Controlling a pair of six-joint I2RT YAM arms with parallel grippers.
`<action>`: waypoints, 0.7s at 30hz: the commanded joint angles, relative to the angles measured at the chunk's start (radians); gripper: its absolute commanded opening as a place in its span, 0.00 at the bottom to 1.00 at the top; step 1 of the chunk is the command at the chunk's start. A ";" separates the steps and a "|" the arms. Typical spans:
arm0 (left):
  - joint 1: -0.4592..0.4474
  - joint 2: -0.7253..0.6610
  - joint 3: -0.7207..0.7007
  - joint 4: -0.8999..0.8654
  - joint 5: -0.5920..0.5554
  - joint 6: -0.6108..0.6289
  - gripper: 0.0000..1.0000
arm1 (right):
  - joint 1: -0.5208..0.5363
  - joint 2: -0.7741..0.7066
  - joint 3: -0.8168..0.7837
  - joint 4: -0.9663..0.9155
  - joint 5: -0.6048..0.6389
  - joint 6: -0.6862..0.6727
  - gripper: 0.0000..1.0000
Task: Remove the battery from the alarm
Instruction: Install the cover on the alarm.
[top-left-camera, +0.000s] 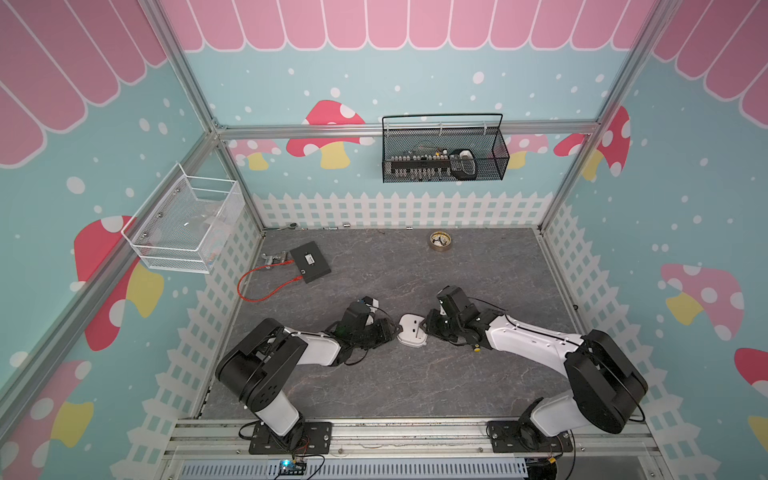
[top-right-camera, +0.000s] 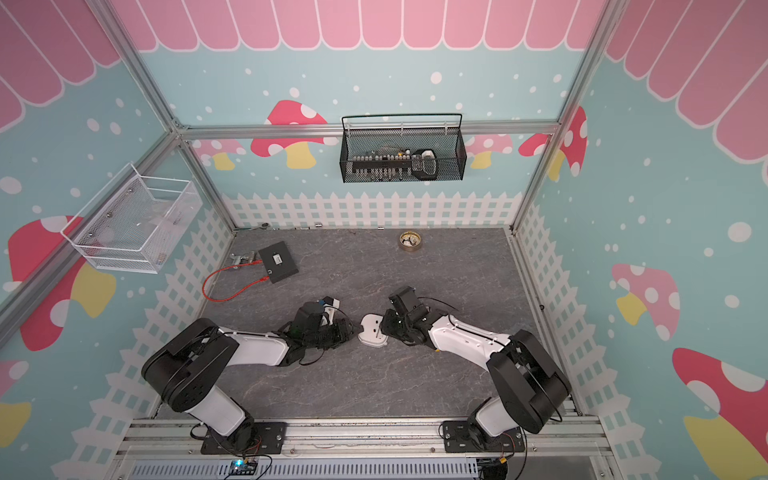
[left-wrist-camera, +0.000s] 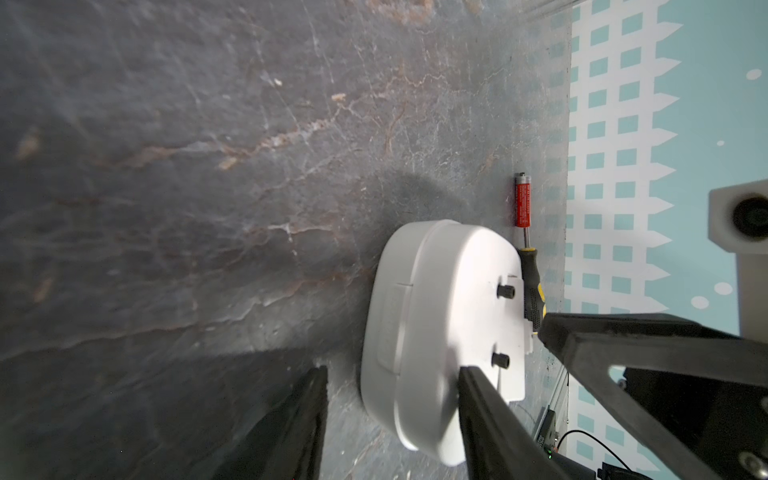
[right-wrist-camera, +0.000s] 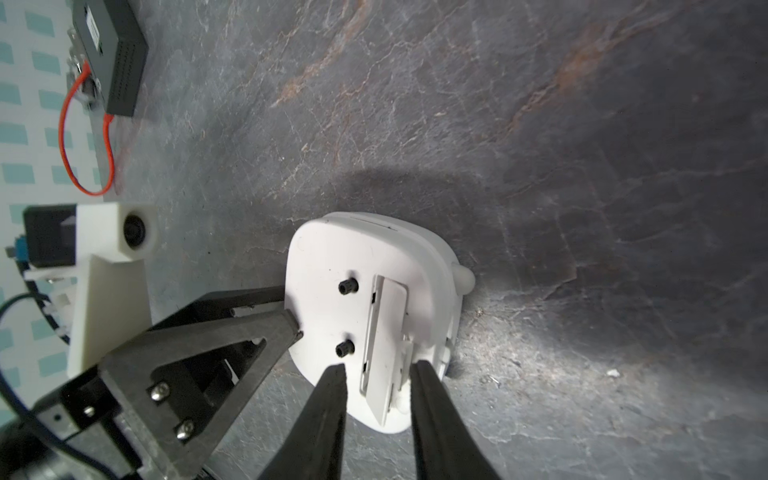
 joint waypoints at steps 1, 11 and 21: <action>-0.004 -0.004 -0.016 -0.047 -0.017 0.014 0.54 | 0.001 -0.012 0.018 -0.031 0.025 -0.021 0.22; -0.003 -0.010 -0.016 -0.046 -0.019 0.015 0.54 | -0.002 0.036 0.026 -0.012 0.005 -0.023 0.16; -0.003 -0.005 -0.016 -0.041 -0.018 0.016 0.53 | -0.006 0.053 0.009 0.033 -0.010 -0.010 0.07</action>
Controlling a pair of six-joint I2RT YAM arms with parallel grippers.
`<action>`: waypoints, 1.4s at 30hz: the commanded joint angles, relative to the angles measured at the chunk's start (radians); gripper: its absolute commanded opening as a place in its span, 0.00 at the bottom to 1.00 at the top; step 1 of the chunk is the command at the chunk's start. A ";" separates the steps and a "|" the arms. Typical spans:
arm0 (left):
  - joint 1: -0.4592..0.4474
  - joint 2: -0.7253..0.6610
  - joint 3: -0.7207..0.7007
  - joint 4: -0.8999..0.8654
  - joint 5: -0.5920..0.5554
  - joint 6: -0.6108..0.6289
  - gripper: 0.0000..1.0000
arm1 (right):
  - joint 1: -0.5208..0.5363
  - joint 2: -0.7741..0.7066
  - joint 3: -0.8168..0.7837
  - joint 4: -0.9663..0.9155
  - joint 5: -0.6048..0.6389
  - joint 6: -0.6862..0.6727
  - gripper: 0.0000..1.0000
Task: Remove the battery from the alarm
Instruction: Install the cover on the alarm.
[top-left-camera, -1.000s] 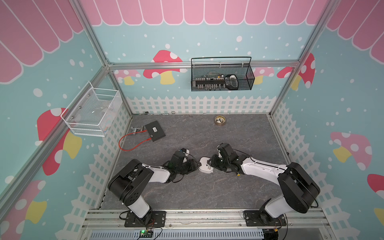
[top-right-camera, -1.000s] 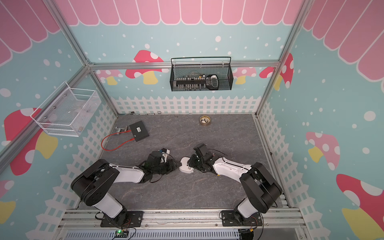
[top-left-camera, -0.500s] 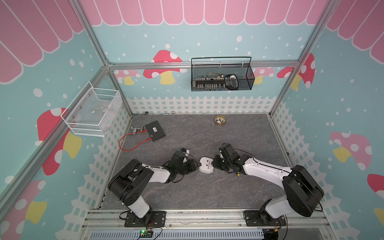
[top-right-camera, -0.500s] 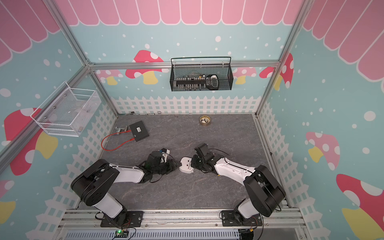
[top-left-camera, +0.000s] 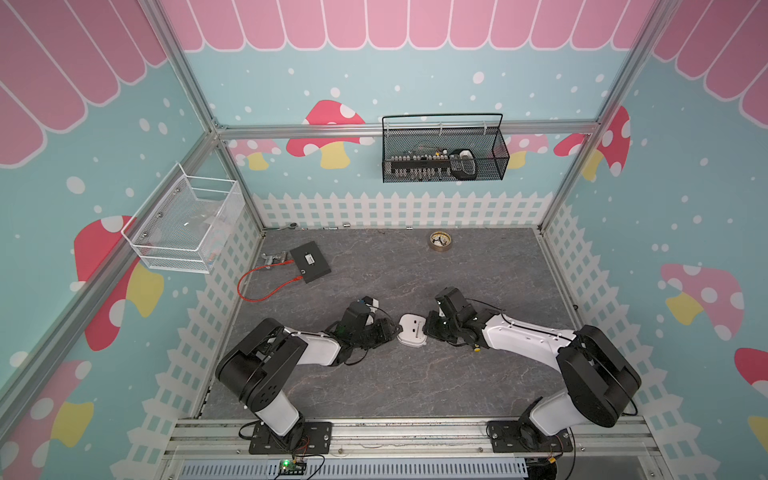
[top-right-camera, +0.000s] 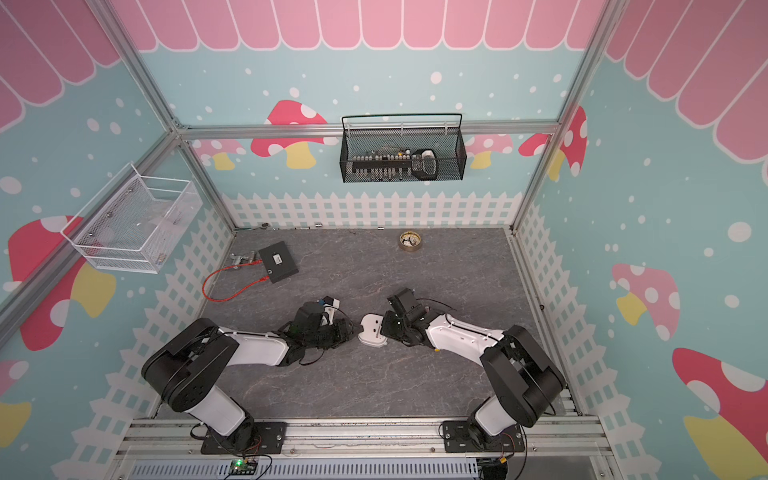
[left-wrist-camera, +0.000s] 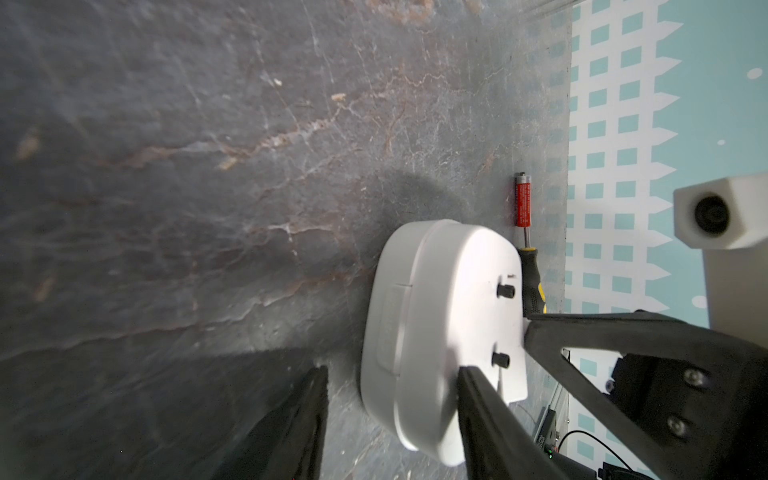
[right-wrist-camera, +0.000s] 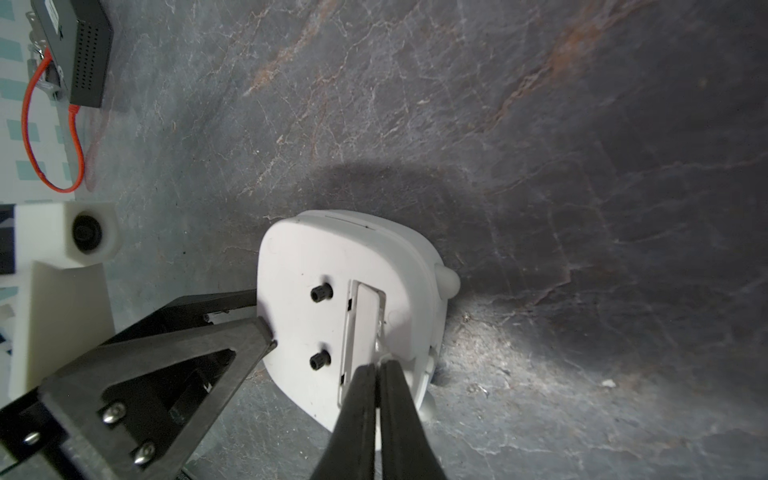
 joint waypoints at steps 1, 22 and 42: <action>-0.003 -0.003 -0.014 -0.038 -0.017 0.013 0.53 | -0.006 0.012 0.003 0.031 -0.011 0.000 0.05; -0.006 0.012 -0.013 -0.022 -0.012 0.006 0.52 | -0.008 -0.112 -0.133 0.143 0.002 0.110 0.00; -0.009 0.021 0.001 -0.025 -0.011 0.007 0.52 | 0.009 -0.126 -0.202 0.309 0.052 0.154 0.00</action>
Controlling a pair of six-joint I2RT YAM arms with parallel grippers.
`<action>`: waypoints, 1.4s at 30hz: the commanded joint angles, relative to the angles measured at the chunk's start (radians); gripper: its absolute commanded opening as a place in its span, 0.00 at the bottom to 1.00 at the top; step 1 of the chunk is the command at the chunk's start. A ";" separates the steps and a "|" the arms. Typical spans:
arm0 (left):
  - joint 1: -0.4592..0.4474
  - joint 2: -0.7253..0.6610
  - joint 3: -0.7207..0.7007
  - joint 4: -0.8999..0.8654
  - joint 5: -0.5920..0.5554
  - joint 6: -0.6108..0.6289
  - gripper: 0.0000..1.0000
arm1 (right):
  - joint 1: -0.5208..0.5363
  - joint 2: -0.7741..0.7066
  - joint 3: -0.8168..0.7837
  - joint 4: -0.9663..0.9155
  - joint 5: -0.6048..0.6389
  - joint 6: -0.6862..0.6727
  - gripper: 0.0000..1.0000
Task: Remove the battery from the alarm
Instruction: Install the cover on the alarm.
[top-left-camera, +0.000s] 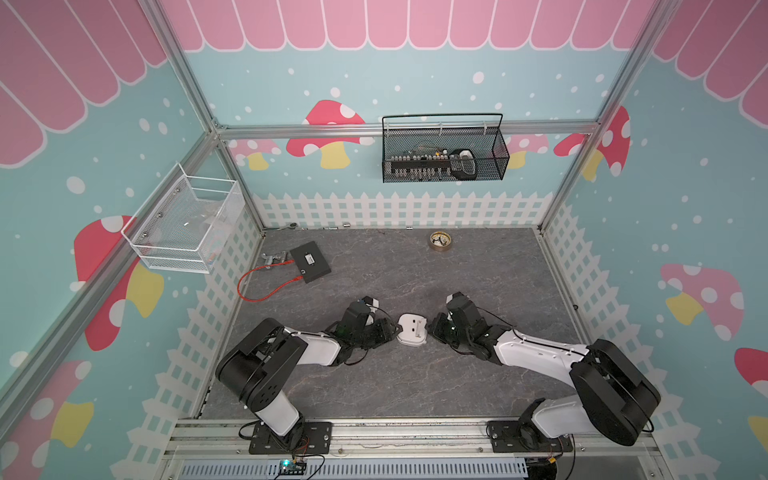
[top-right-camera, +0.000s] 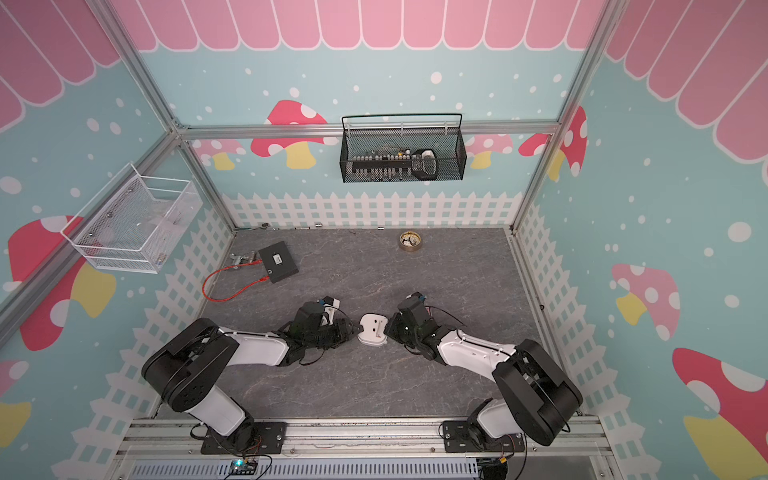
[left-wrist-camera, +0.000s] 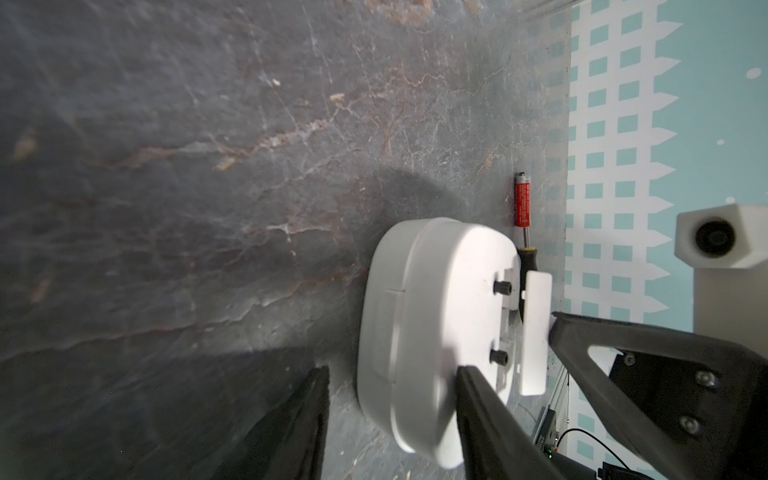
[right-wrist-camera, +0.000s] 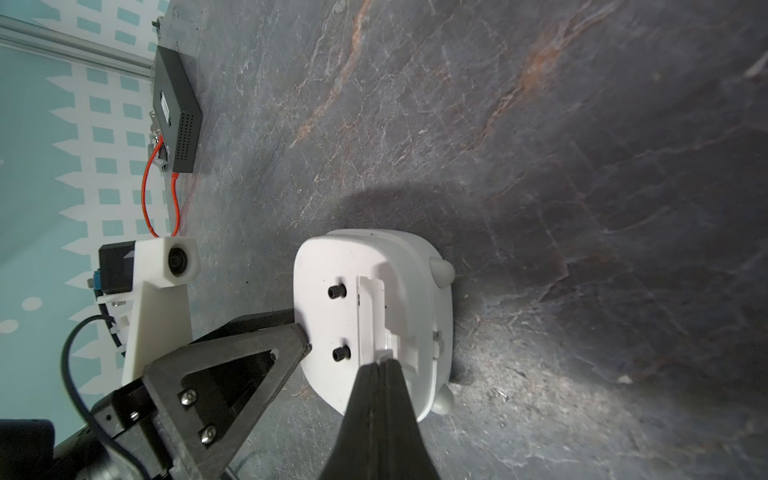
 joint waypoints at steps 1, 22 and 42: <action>-0.009 0.019 0.001 -0.026 -0.011 0.008 0.52 | 0.012 -0.006 -0.010 0.033 0.023 0.002 0.00; -0.009 0.009 -0.002 -0.025 -0.010 0.009 0.51 | 0.029 0.050 0.003 0.056 0.030 0.006 0.00; -0.009 0.011 -0.004 -0.022 -0.010 0.008 0.50 | 0.036 0.031 0.006 0.053 0.050 0.011 0.00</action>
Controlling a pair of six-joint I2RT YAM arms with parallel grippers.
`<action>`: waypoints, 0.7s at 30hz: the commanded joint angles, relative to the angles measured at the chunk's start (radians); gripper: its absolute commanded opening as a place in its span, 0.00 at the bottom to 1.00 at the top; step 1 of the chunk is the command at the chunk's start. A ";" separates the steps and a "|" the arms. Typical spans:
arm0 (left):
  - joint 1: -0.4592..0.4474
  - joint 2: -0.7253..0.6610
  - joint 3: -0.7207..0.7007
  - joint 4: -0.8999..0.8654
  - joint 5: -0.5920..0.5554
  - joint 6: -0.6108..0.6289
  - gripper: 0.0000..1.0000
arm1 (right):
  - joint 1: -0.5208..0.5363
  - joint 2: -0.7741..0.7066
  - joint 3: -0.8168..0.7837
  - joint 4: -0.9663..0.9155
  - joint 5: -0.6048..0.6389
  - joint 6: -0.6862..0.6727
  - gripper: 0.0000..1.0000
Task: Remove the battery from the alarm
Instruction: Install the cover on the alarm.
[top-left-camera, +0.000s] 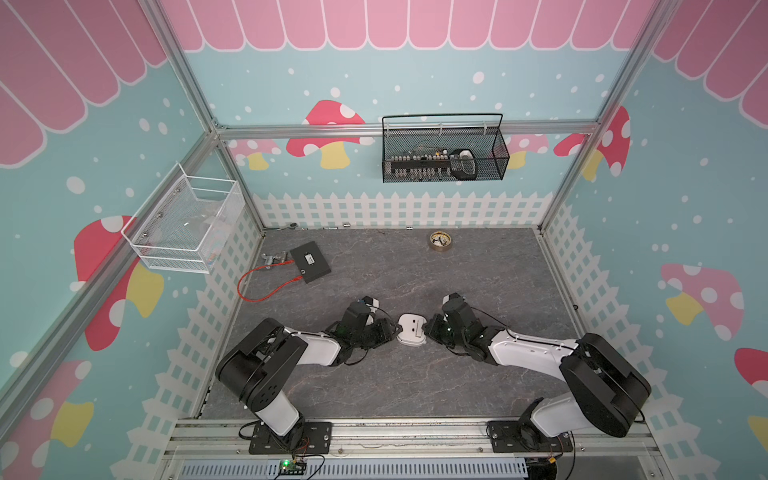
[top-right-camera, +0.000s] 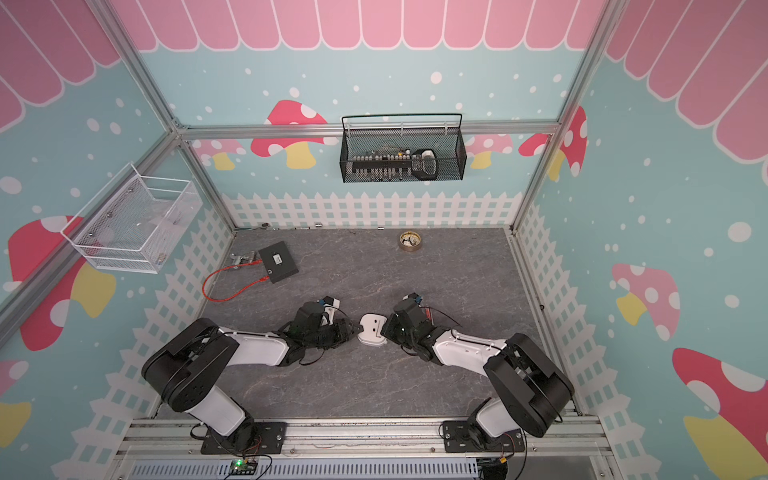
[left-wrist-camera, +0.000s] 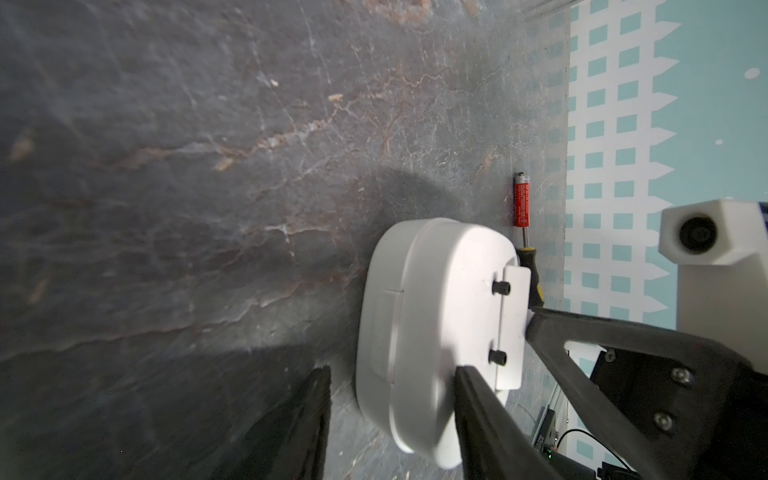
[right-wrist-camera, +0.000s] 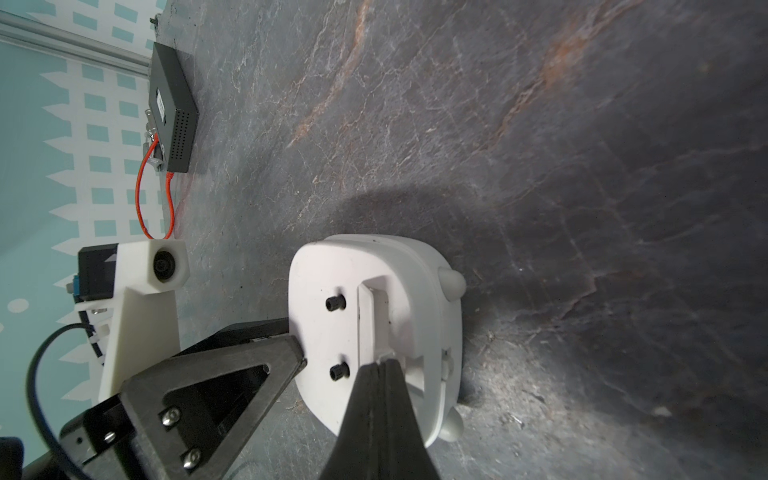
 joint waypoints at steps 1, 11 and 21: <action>-0.009 0.011 -0.003 -0.023 -0.011 0.008 0.50 | 0.012 -0.023 0.006 -0.002 0.023 0.005 0.00; -0.008 0.011 -0.005 -0.022 -0.012 0.009 0.49 | 0.016 -0.027 0.010 0.001 0.023 0.007 0.00; -0.009 0.008 -0.007 -0.023 -0.012 0.009 0.49 | 0.018 -0.016 0.007 0.015 0.020 0.012 0.00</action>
